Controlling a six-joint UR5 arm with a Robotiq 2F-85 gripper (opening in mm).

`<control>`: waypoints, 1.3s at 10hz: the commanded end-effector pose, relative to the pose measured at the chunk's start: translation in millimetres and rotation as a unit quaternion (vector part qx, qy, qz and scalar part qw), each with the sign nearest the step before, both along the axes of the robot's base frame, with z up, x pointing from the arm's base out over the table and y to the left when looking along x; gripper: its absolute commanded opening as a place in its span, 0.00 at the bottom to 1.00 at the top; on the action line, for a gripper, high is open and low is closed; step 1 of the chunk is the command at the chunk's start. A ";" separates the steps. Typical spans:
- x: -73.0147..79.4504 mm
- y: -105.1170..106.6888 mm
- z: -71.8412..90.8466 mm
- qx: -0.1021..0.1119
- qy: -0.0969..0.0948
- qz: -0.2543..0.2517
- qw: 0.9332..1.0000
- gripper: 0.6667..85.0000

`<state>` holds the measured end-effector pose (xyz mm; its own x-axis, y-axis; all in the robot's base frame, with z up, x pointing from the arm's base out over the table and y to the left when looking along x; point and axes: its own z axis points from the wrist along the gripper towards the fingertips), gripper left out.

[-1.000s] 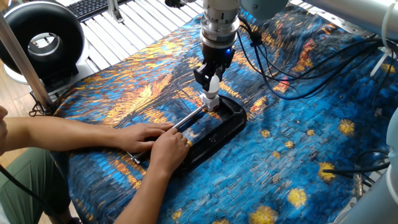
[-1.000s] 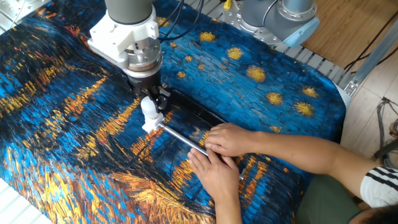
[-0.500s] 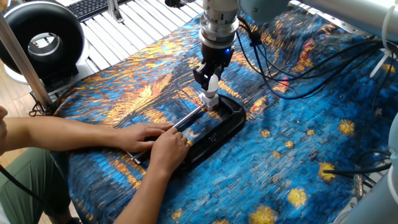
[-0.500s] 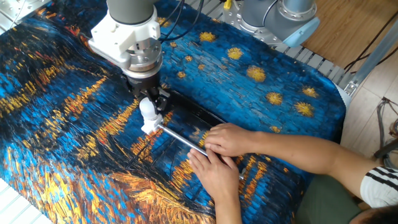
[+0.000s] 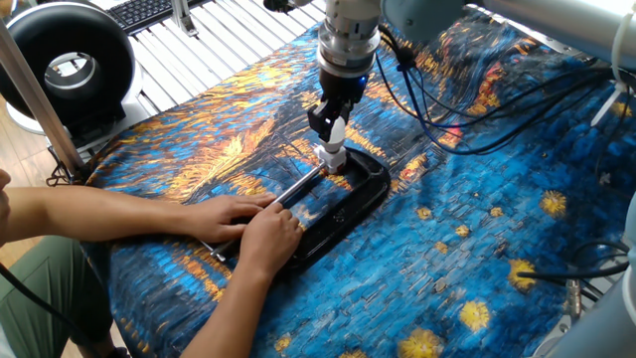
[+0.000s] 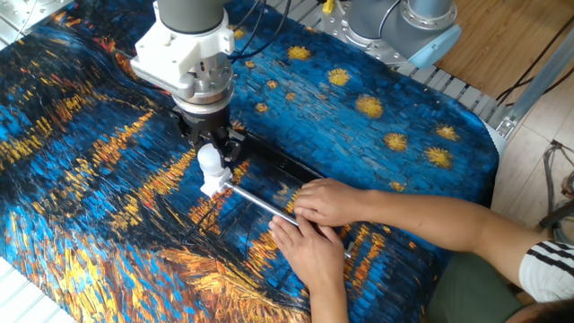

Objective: Take out the light bulb by rotating it

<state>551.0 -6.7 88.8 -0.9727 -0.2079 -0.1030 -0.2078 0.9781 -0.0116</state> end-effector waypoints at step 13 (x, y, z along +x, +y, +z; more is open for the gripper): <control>-5.7 -6.8 -0.4 -0.032 -0.012 0.308 0.951 0.00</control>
